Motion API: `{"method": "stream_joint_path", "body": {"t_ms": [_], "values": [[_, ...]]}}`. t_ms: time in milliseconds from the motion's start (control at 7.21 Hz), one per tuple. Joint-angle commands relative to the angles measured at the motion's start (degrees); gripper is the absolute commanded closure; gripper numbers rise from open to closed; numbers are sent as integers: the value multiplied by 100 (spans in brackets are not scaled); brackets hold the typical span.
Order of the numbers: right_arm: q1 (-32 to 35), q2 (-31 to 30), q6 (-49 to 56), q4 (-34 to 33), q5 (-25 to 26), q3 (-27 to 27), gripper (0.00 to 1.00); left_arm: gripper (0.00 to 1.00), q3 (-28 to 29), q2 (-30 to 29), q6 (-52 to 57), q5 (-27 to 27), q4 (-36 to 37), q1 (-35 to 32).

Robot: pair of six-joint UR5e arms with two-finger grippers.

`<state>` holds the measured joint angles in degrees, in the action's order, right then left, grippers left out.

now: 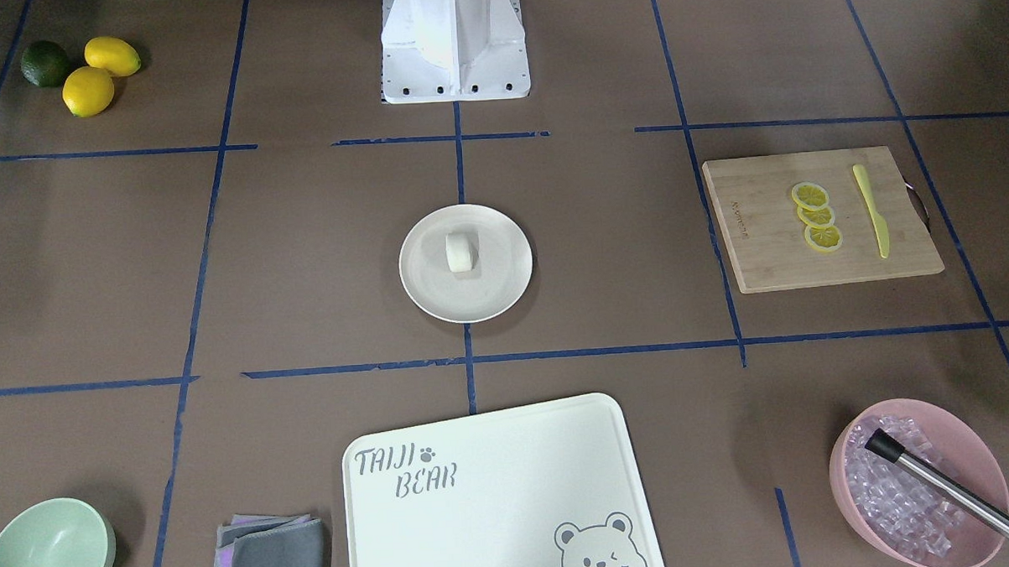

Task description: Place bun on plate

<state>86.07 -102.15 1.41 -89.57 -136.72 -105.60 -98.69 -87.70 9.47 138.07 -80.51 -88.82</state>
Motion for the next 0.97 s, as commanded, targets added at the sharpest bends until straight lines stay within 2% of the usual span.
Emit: {"method": "stream_joint_path", "body": {"t_ms": [0,832], "values": [[-2,55,149,-332,-12,-13,0,0,-10,7,-15,19,-8,-3],[6,90,158,-333,-21,13,0,0,-125,15,46,-8,-96,-3]]}}
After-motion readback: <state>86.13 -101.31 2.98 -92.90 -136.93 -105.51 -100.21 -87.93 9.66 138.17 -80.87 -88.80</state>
